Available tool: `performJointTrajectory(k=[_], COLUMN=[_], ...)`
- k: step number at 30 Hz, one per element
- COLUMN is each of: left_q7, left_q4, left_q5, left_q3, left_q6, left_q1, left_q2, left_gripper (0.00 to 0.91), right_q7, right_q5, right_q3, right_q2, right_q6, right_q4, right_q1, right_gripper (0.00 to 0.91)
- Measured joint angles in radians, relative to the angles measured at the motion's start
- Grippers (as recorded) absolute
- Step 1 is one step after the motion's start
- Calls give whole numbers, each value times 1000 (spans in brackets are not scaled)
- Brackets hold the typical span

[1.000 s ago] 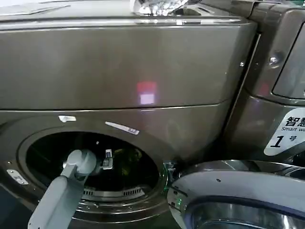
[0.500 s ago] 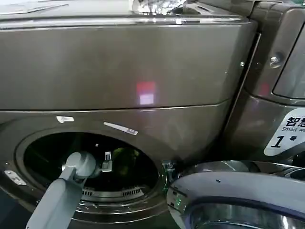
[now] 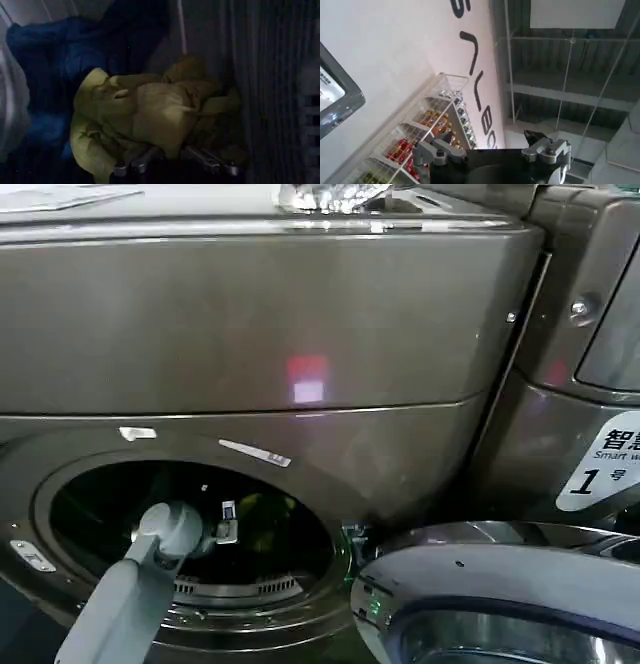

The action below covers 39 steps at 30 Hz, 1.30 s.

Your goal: Grasp the clothes from the dryer.

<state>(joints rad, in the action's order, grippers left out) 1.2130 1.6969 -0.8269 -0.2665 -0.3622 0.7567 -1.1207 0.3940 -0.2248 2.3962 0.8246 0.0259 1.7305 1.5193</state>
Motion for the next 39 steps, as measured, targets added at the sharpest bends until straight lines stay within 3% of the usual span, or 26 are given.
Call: performJointTrajectory(k=[22,31,39], left_q7=[-724,-1018,-1161], left_q4=[71,183,332], left_q5=[310,583,685], left_q3=[-29,-81,-122], left_q6=[-230,-225,-181], left_q1=[46,158,312], left_q2=[-118,-189,-264], left_gripper=[0,0,0], right_q7=[0,-13,-32], right_q5=[0,6,-5], right_q3=[1,5,37], right_q2=[-6,-9,-16], right_q6=[-8,-20,-29], right_q4=[-12,-29,-49], right_q1=[-2,2,22], right_gripper=[907,907,907])
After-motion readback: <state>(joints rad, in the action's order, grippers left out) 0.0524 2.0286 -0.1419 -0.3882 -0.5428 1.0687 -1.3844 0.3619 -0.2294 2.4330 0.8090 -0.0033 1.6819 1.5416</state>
